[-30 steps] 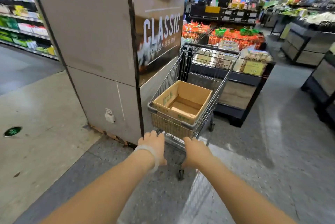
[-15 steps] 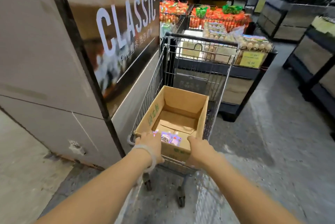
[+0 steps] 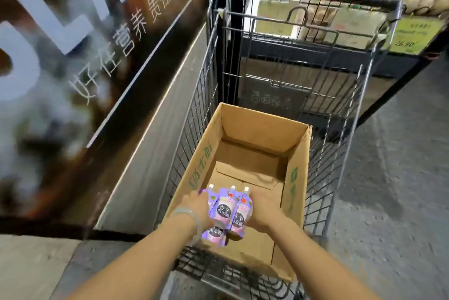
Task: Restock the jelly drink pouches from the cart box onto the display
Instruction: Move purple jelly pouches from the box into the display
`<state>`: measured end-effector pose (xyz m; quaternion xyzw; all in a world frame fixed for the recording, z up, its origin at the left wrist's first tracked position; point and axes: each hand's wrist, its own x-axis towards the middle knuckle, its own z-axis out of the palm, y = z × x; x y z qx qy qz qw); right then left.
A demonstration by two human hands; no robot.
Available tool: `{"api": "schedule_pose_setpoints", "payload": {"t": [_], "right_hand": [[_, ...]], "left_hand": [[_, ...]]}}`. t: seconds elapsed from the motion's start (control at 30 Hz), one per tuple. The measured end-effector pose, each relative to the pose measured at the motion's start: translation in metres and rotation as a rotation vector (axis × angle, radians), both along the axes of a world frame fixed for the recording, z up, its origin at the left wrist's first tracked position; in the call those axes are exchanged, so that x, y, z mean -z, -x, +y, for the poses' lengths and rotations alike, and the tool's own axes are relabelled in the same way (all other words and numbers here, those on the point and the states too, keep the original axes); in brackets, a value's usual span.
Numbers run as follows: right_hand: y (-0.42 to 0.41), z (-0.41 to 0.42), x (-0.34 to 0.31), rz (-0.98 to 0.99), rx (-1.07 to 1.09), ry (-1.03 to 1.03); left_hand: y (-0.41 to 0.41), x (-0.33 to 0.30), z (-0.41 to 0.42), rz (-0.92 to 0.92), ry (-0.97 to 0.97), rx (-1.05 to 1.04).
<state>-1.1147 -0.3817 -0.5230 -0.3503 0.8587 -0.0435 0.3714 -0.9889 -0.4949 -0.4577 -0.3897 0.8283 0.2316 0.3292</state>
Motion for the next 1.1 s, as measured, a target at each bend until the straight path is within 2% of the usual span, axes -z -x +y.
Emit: {"api": "schedule_pose_setpoints", "payload": {"t": [0.1,0.23,0.37,0.53,0.67,0.83,1.0,1.1], "right_hand": [[0.003,-0.004,0.047,-0.162,0.081,-0.029],[0.008,0.003,0.128,-0.231,0.275,-0.064],[0.012,-0.003,0.151,-0.406,0.547,-0.071],[-0.008,-0.01,0.21,-0.533,0.971,0.012],[-0.025,0.002,0.288,-0.558,1.12,-0.027],[-0.016,-0.027,0.228,-0.467,1.161,-0.077],[-0.016,-0.03,0.211,-0.681,1.373,0.103],[-0.011,-0.031,0.198,-0.785,1.379,0.128]], "left_hand": [[0.018,0.044,-0.011,-0.062,-0.08,-0.01],[0.039,0.103,-0.021,-0.078,-0.164,-0.063],[0.053,0.159,-0.024,-0.081,-0.22,-0.189],[0.063,0.198,-0.027,-0.095,-0.248,-0.292],[0.067,0.213,-0.025,-0.162,-0.251,-0.353],[0.069,0.221,-0.026,-0.232,-0.28,-0.359],[0.074,0.213,-0.039,-0.263,-0.306,-0.365],[0.067,0.209,-0.046,-0.229,-0.375,-0.429]]}}
